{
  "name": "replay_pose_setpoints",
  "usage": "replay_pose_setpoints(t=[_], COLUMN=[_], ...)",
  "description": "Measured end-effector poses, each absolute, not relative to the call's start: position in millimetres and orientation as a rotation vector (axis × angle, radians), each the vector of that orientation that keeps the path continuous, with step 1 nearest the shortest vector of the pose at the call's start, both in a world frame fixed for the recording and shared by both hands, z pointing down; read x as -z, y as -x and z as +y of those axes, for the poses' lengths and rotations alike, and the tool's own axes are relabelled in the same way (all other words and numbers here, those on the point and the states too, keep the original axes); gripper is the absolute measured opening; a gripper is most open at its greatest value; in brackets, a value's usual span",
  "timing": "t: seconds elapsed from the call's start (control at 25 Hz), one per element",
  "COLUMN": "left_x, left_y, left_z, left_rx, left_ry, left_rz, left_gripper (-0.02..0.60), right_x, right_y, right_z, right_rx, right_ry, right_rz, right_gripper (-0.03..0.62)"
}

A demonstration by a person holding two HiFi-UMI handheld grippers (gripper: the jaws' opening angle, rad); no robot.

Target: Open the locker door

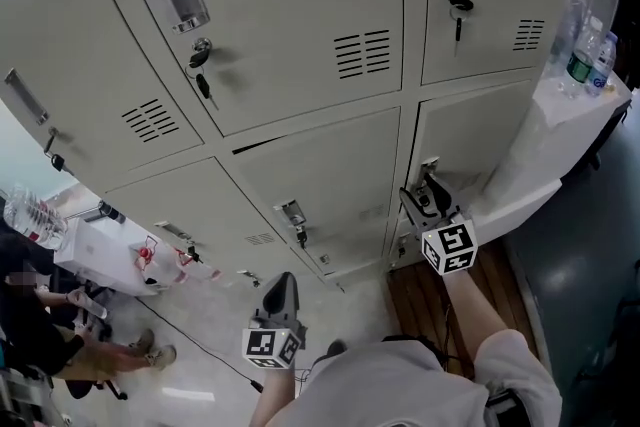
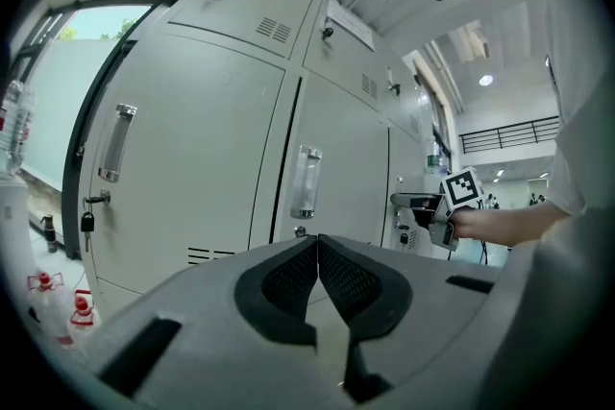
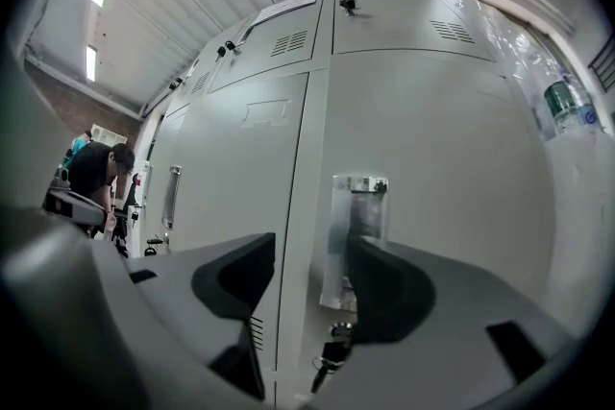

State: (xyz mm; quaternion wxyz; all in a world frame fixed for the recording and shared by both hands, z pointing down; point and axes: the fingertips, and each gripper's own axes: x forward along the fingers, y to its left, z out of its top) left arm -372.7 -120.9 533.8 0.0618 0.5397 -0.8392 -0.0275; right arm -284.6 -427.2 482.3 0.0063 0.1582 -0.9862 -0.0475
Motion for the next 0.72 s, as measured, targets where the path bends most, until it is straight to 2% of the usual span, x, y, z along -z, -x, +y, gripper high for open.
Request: replay_pose_setpoints(t=[0.4,0.6,0.72], left_x=[-537,-540,-543], left_y=[371,366,362], left_z=[-108,-117,-124], left_rx=[0.077,0.077,0.079], left_ry=[-1.594,-1.628,-1.661], left_rz=[-2.551,-2.515,-2.485], left_gripper=[0.009,0.009,0.009], right_x=[-482,-481,-481], right_y=[284,277,276], right_z=[-431,-436,-436], right_rx=[0.119,0.133,0.136], right_ry=[-0.533,-0.614,-0.639], right_rz=[-3.092,-3.067,-3.059], right_gripper=[0.193,0.119,0.114])
